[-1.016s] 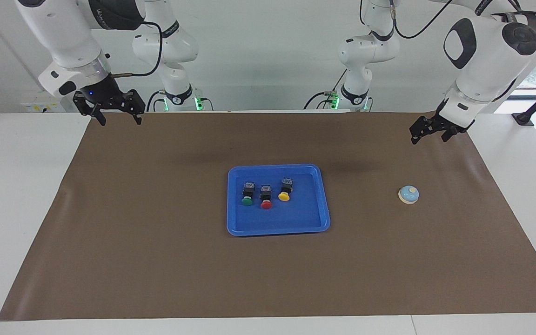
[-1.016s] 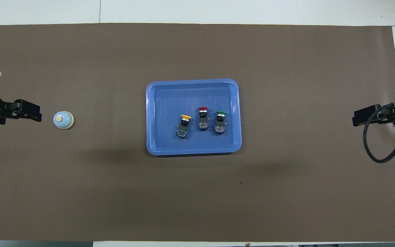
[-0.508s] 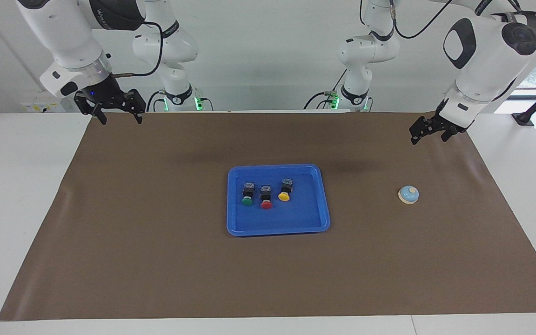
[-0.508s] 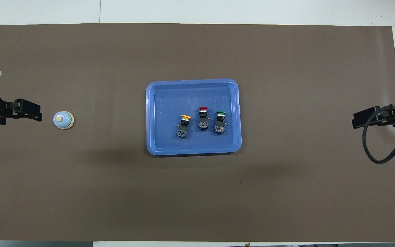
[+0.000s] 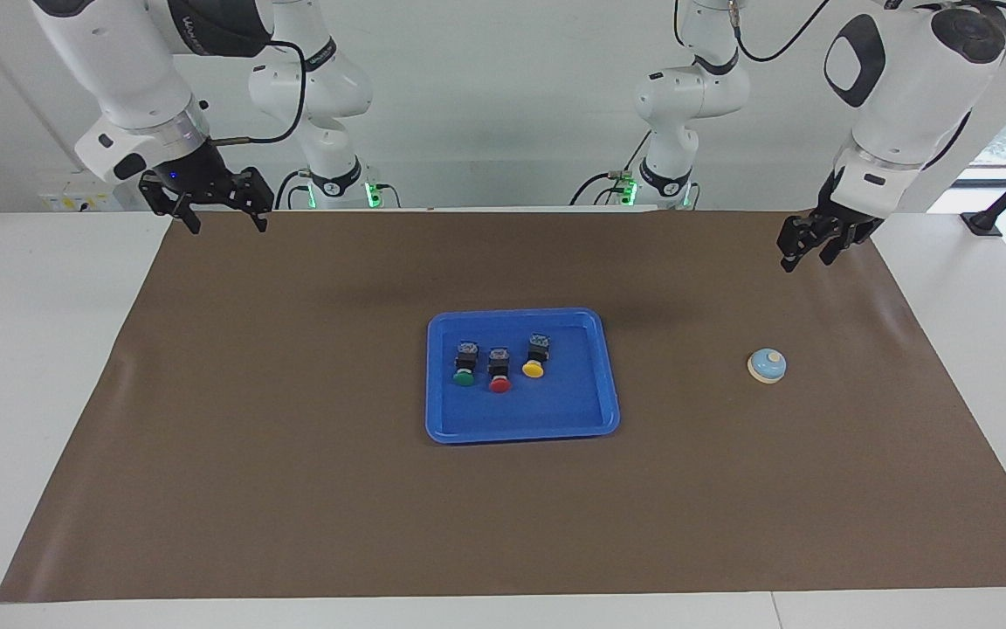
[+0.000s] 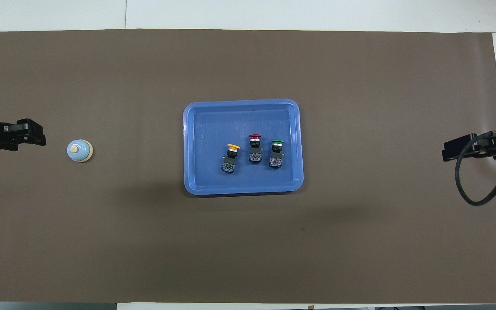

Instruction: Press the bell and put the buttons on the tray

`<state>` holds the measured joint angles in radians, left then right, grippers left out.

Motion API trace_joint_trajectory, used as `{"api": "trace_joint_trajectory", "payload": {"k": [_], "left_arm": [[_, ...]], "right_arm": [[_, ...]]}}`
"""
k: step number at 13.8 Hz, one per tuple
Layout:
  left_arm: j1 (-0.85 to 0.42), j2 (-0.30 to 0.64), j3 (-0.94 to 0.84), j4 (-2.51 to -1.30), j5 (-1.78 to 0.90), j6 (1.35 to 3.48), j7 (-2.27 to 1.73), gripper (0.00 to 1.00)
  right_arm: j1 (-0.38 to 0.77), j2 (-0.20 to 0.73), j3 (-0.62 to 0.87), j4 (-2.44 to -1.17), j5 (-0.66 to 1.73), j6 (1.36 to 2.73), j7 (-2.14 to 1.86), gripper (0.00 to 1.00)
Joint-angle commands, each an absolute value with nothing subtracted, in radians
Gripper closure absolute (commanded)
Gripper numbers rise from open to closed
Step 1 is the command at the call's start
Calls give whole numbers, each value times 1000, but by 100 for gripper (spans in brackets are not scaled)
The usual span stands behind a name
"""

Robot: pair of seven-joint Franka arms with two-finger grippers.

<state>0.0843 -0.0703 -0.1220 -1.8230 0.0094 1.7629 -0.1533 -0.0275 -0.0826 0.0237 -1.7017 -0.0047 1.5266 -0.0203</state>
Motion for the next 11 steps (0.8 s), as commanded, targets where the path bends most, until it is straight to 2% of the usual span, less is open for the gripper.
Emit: {"api": "trace_joint_trajectory", "payload": {"k": [1,4,8,11], "left_arm": [[106,-77,-118,-1940,14,1876,-123,100],[132,18,-120,-1951,9,1913,-39,100],[133,132,-118,-2005,9,2129,-25,100],[149,159,-118,-2005,9,2164,-21,100]], "right_arm": [[-28,-83,26,-1694,-20,1506,-14,0],[-28,-83,26,-1694,-20,1506,-14,0],[-28,-83,26,-1694,-20,1506,-14,0],[-28,-83,26,-1694,-20,1506,-14,0]]}}
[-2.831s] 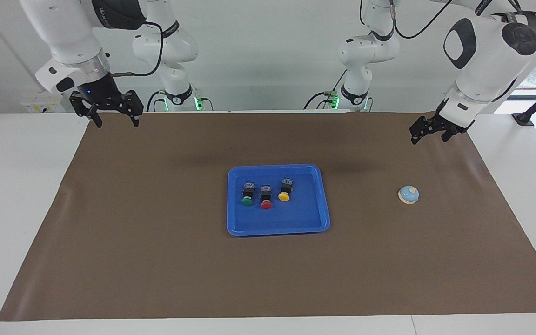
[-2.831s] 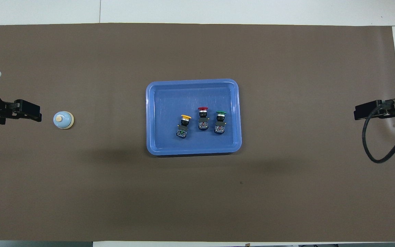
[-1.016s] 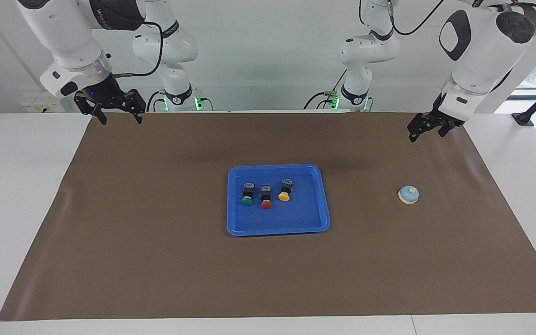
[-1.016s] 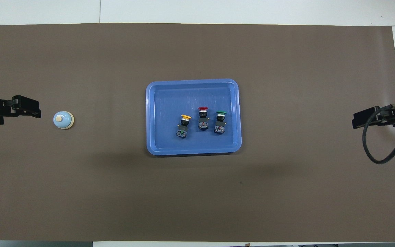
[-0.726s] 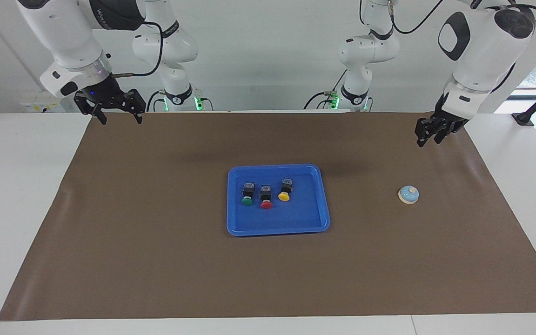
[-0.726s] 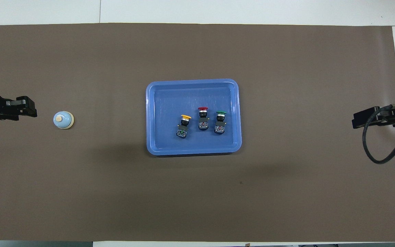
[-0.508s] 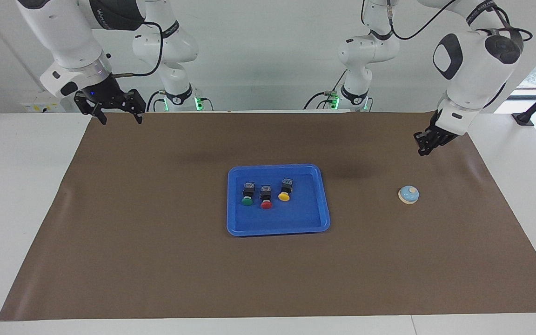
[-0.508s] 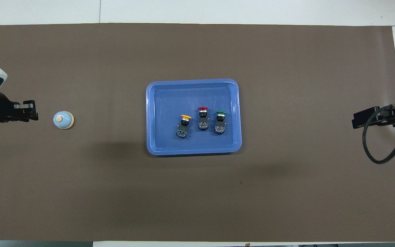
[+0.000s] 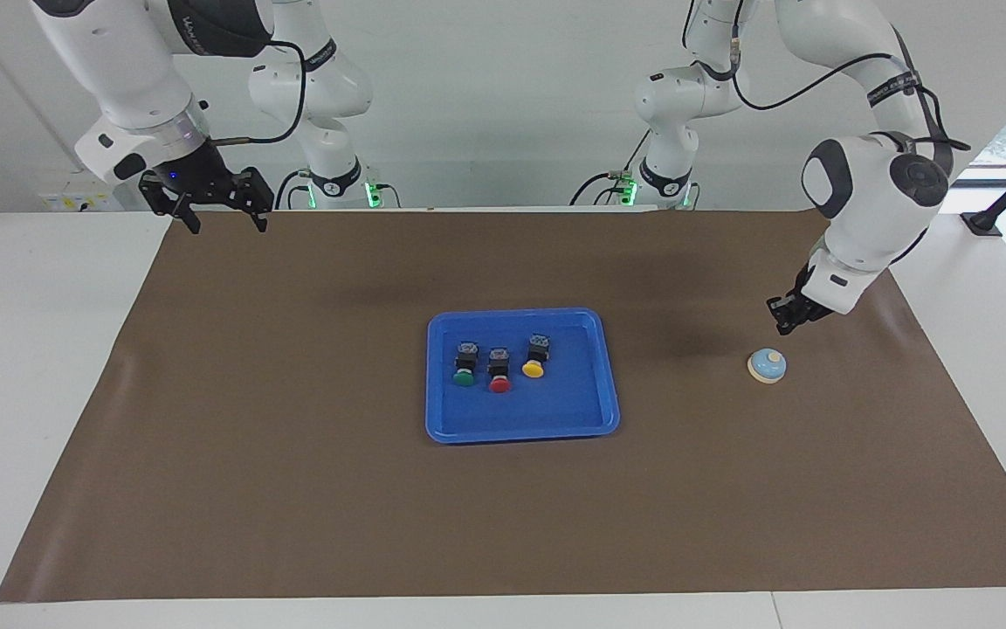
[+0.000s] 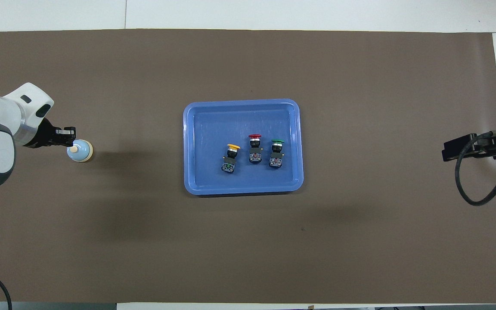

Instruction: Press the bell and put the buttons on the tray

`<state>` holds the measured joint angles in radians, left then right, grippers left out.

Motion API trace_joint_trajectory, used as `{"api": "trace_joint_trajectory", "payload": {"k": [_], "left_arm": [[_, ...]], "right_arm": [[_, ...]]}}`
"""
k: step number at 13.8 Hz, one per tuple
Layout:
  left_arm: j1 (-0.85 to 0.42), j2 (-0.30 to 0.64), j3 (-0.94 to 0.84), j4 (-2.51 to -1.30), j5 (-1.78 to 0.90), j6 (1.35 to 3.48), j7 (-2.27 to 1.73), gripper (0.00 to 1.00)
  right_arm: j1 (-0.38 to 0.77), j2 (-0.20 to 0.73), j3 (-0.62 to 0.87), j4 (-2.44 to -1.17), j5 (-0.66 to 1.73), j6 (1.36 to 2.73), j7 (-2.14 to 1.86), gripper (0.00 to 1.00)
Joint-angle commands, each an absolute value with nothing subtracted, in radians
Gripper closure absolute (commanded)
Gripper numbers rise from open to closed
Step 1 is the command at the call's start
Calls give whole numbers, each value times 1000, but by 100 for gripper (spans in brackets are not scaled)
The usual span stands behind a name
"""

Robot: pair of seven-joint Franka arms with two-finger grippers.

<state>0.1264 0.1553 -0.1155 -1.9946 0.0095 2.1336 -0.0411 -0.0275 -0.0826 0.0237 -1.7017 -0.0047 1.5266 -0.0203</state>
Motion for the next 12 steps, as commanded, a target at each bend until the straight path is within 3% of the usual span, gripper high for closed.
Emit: {"api": "trace_joint_trajectory", "payload": {"k": [1,12], "left_arm": [[149,170,-118,-2006,9,2180,-21,100],[163,175,-118,-2154,9,2333,-20,100]], "right_arm": [[-28,-83,26,-1694,-20,1506,-14,0],[-28,-83,26,-1694,-20,1506,-14,0]]}}
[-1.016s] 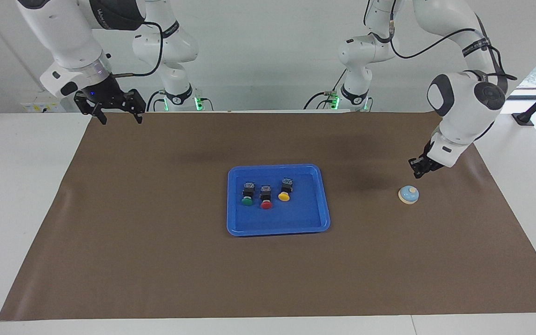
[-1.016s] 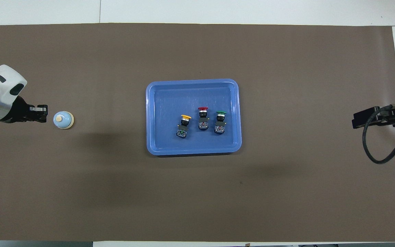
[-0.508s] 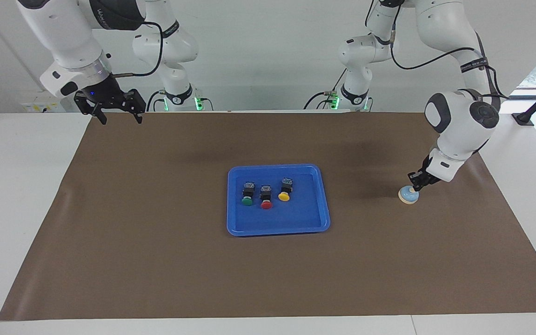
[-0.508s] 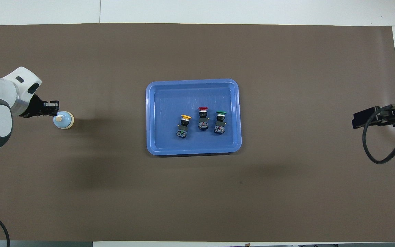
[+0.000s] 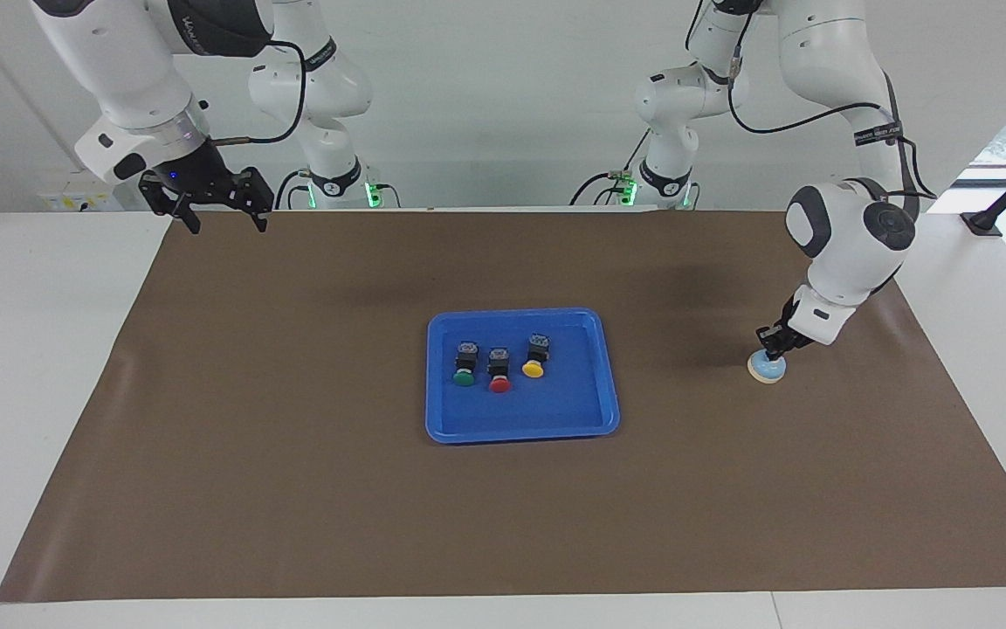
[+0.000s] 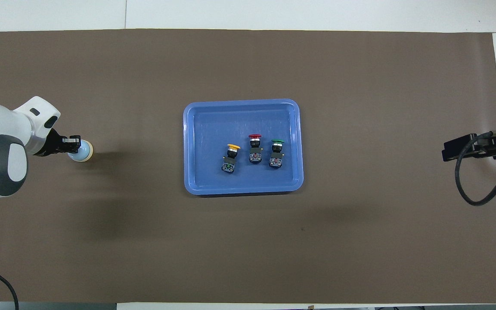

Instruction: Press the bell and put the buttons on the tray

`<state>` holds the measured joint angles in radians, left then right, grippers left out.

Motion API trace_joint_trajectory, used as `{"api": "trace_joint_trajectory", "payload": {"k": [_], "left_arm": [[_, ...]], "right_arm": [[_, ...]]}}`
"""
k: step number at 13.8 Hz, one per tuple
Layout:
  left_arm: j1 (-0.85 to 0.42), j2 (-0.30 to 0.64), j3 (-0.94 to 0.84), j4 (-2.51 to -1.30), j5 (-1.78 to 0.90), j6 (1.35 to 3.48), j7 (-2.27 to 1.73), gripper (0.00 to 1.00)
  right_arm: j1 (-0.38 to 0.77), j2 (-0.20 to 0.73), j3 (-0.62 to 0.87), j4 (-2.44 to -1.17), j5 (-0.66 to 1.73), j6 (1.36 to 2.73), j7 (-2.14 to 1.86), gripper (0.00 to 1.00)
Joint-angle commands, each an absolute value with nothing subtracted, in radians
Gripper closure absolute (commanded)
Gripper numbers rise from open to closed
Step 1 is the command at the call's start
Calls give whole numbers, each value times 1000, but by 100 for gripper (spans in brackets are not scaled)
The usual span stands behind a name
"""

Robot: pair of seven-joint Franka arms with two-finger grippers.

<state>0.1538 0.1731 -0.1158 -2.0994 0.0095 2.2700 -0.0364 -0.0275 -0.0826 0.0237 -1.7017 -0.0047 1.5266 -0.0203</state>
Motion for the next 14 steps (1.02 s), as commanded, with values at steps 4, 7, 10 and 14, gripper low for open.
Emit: {"api": "trace_joint_trajectory", "payload": {"k": [4,7,10,14], "left_arm": [[152,175,-118,-2021,9,2158,-23,100],[144,164,-120,-1855,11,1921,-25,100],[127,135,-130,-1761,9,1775,-31,41],[107,19,-129,-1755,9,1697,-34,0]], "right_arm": [[-28,-83,26,-1694,-20,1506,-14,0],[-28,-83,26,-1694,-20,1506,-14,0],[-28,-83,26,-1694,-20,1506,-14,0],[-28,-83,26,-1694,-20,1506,-14,0]]}}
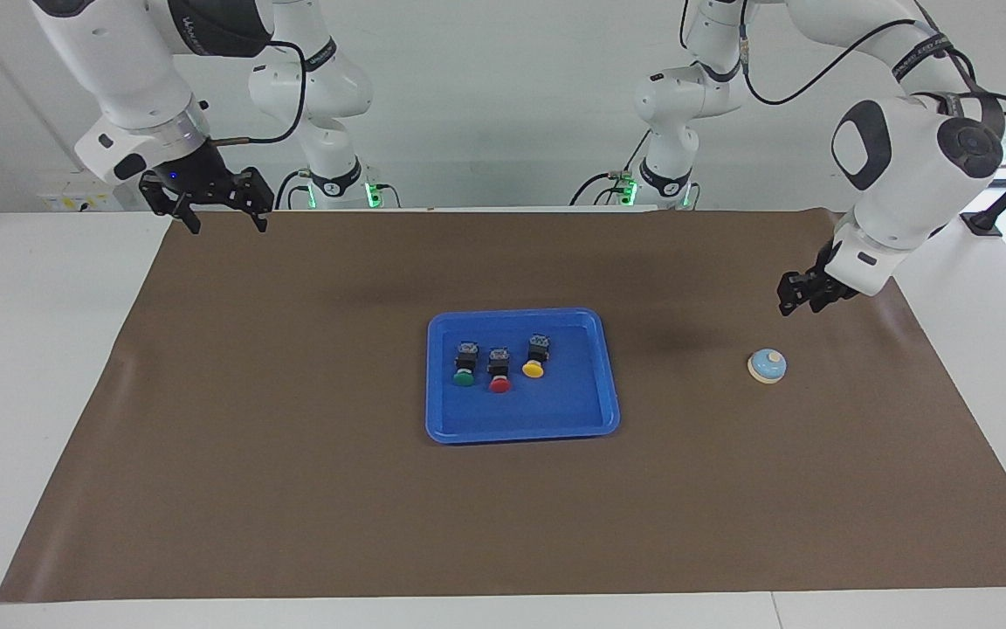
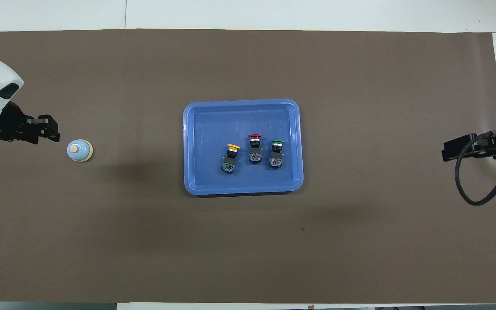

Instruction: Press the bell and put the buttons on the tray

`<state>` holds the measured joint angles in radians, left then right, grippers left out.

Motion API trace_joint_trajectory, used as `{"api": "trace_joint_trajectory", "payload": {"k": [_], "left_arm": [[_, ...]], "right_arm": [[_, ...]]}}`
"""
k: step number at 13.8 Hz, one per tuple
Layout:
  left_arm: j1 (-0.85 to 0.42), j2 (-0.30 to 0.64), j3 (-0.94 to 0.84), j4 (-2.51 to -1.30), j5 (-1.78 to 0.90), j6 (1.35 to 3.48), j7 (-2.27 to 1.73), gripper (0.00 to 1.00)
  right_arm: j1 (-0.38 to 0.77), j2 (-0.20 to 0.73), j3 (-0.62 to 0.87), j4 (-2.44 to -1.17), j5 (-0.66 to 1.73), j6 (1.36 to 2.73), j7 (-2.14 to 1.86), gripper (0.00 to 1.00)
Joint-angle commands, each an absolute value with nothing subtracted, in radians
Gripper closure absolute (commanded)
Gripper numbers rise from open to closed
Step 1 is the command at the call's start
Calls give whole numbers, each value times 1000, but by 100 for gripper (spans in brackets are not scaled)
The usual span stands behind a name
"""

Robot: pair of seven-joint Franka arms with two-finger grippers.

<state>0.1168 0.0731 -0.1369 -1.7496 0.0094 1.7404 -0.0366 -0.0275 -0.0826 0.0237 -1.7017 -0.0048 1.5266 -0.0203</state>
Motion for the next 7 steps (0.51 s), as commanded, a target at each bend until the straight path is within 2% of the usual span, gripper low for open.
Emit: {"api": "trace_joint_trajectory", "payload": {"k": [1,7], "left_arm": [[107,9,-129,-1753,11,1680,-34,0],[107,-2,-129,-1743,20,1637,-9,0]], "right_arm": [[-28,-83,26,-1694,-20,1506,-14,0],[-28,-83,26,-1694,-20,1506,-14,0]]}}
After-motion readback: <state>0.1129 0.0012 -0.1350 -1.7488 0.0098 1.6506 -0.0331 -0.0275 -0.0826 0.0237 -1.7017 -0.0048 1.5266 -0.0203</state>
